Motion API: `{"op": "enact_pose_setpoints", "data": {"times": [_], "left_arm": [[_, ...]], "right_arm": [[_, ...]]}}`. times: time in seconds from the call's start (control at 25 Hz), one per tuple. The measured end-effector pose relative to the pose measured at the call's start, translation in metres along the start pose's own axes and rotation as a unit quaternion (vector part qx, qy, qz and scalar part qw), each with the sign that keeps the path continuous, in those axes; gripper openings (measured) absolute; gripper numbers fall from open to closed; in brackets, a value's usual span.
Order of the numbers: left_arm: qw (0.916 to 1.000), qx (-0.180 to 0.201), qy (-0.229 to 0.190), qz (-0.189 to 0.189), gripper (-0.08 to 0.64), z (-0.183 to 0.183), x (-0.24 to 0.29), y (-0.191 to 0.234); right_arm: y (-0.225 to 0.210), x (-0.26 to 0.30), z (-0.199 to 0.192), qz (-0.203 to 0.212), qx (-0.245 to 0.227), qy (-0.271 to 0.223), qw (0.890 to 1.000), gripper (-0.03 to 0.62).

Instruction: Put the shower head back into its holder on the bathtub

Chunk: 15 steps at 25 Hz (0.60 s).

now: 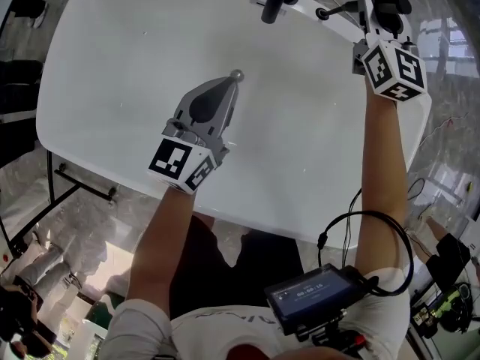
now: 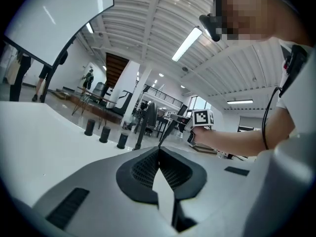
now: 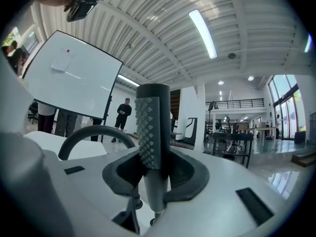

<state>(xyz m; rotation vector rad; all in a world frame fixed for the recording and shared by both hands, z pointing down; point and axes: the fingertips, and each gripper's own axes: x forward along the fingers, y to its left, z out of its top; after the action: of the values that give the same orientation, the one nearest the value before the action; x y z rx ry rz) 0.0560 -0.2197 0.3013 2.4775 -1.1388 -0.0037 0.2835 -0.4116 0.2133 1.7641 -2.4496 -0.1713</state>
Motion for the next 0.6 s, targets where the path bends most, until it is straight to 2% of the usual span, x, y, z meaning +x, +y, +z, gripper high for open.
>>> {"op": "enact_pose_setpoints", "data": {"times": [0.24, 0.6], "left_arm": [[0.9999, -0.004, 0.011, 0.003, 0.017, -0.015, -0.001, 0.005], [0.9997, -0.005, 0.019, 0.015, 0.017, -0.032, -0.001, 0.016]], "right_arm": [[-0.020, 0.026, -0.038, -0.006, 0.052, 0.025, 0.998, 0.118], [-0.024, 0.051, -0.095, -0.005, 0.075, 0.067, 0.995, 0.118]]}}
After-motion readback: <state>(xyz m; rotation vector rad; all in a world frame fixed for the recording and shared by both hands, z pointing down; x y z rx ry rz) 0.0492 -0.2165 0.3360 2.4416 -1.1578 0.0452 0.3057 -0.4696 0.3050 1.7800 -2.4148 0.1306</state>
